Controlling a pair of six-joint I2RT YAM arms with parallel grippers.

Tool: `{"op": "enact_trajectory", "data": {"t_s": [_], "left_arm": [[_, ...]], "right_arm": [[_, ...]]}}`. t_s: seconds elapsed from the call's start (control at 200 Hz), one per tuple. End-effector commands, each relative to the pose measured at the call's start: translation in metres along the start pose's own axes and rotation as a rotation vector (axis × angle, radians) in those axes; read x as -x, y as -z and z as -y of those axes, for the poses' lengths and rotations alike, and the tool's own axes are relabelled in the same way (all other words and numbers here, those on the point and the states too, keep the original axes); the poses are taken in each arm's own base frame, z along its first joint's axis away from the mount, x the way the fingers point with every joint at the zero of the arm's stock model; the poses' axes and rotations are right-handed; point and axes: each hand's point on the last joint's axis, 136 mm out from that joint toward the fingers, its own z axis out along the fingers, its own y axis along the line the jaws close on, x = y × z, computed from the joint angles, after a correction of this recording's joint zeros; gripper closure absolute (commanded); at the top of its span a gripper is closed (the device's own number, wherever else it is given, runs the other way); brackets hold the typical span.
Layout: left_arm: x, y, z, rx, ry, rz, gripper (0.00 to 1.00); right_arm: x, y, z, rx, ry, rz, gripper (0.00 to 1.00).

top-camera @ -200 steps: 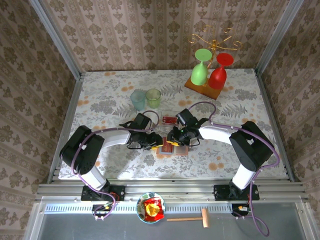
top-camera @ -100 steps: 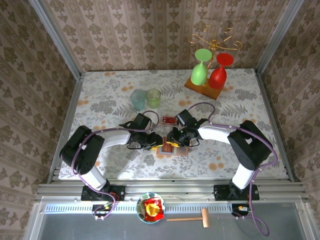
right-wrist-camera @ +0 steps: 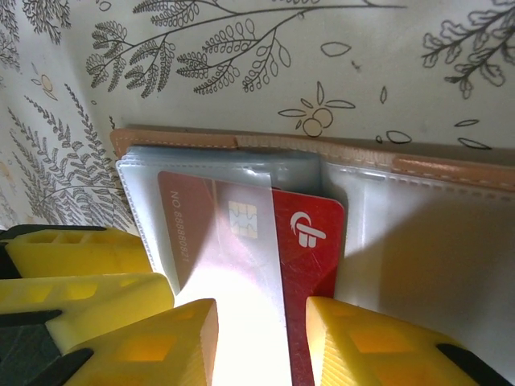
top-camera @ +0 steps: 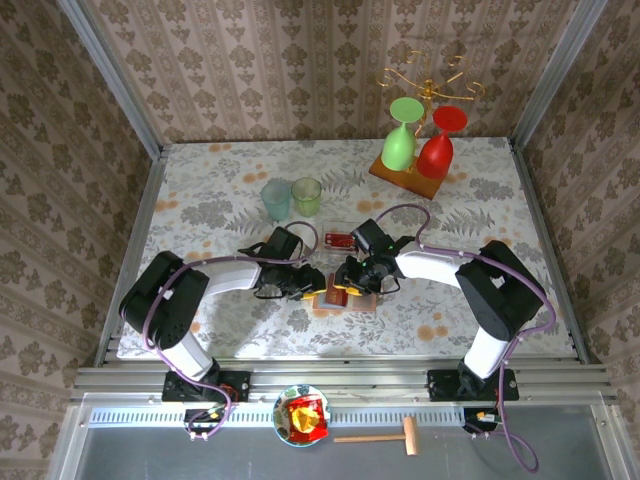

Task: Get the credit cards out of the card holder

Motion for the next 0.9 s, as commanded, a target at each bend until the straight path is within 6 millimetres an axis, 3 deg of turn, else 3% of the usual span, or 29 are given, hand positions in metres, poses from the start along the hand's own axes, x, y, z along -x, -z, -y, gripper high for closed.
{"op": "enact_trajectory", "data": {"t_s": [0.0, 0.355, 0.895], "left_arm": [[-0.005, -0.004, -0.011, 0.023, 0.033, -0.018, 0.68], [-0.002, -0.001, -0.003, 0.005, 0.024, -0.012, 0.68], [0.01, 0.02, 0.038, -0.07, -0.041, 0.016, 0.73]], "right_arm": [[0.0, 0.006, 0.008, -0.067, 0.02, 0.013, 0.65], [0.007, 0.017, -0.008, -0.033, 0.07, 0.049, 0.64], [0.006, 0.031, -0.007, 0.033, 0.029, 0.076, 0.65]]}}
